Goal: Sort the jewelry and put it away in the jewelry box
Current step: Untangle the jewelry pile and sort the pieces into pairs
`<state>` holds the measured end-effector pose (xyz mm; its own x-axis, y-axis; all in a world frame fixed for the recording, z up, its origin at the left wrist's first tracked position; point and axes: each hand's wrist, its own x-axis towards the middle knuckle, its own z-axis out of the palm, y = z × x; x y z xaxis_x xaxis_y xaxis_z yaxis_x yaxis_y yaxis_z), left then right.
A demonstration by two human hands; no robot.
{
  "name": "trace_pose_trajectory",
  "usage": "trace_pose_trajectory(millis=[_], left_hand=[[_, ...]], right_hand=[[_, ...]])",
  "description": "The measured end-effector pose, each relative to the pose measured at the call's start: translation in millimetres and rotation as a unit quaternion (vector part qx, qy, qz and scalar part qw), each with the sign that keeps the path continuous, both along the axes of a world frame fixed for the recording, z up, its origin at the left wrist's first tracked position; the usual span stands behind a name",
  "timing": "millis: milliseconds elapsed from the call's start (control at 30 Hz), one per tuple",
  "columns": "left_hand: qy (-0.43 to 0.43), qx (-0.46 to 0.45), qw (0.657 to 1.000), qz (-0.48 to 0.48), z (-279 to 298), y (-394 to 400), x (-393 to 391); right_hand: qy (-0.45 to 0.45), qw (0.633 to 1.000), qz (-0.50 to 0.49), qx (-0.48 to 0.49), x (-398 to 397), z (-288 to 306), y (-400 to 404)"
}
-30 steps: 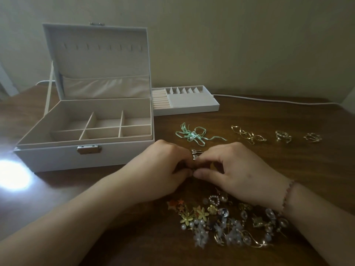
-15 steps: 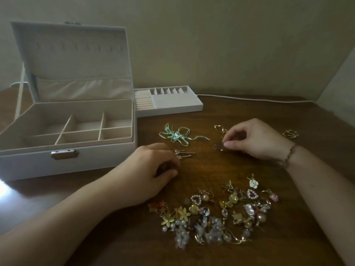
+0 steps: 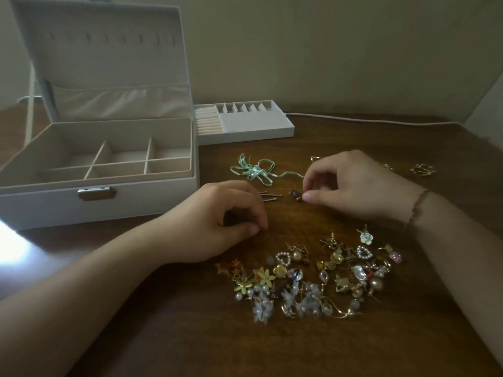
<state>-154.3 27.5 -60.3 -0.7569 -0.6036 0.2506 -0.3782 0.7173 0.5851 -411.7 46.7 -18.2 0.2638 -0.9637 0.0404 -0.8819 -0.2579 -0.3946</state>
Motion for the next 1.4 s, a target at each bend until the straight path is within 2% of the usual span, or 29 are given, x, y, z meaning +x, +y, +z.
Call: trace_pose_trajectory(millis=[133,233,367,500,633,700,867,1000,1167,1267,1400], left_hand=[[0.004,-0.011,1.0,0.012,-1.6,0.0,-1.5],[0.009,-0.027,0.999,0.02,-2.6,-0.9,-1.9],[0.018,-0.023,0.999,0.028,-1.7,-1.3,-1.2],[0.008,-0.033,0.999,0.029,-2.1,-1.7,-1.3],[-0.004,-0.036,0.999,0.026,-2.3,-2.6,-0.7],[-0.005,-0.037,0.999,0.024,-2.3,-3.0,-0.6],[-0.002,-0.037,0.999,0.027,-3.3,-3.8,-0.1],[0.005,-0.038,0.999,0.025,-4.4,-4.3,-0.6],[0.033,-0.001,0.999,-0.004,-2.7,-0.7,-2.8],[0.055,0.053,0.997,-0.032,1.8,4.5,-5.0],[0.109,0.17,0.977,-0.073,4.6,10.8,-5.7]], right_hand=[[-0.011,0.977,0.189,0.095,20.7,20.4,29.1],[0.049,0.955,0.269,0.118,40.3,22.7,44.4],[0.191,0.938,0.28,0.067,50.2,20.6,52.2],[0.22,0.934,0.269,0.082,54.7,22.6,56.0],[0.208,0.934,0.279,0.082,54.5,22.1,55.8],[0.171,0.937,0.288,0.099,49.6,23.1,51.9],[-0.057,0.944,0.272,0.179,32.3,25.3,36.6],[-0.104,0.943,0.233,0.214,26.1,20.0,30.2],[-0.13,0.944,0.222,0.209,27.2,12.9,26.7],[-0.199,0.927,0.216,0.231,25.0,12.8,25.5],[-0.282,0.911,0.203,0.221,22.4,12.7,23.8]])
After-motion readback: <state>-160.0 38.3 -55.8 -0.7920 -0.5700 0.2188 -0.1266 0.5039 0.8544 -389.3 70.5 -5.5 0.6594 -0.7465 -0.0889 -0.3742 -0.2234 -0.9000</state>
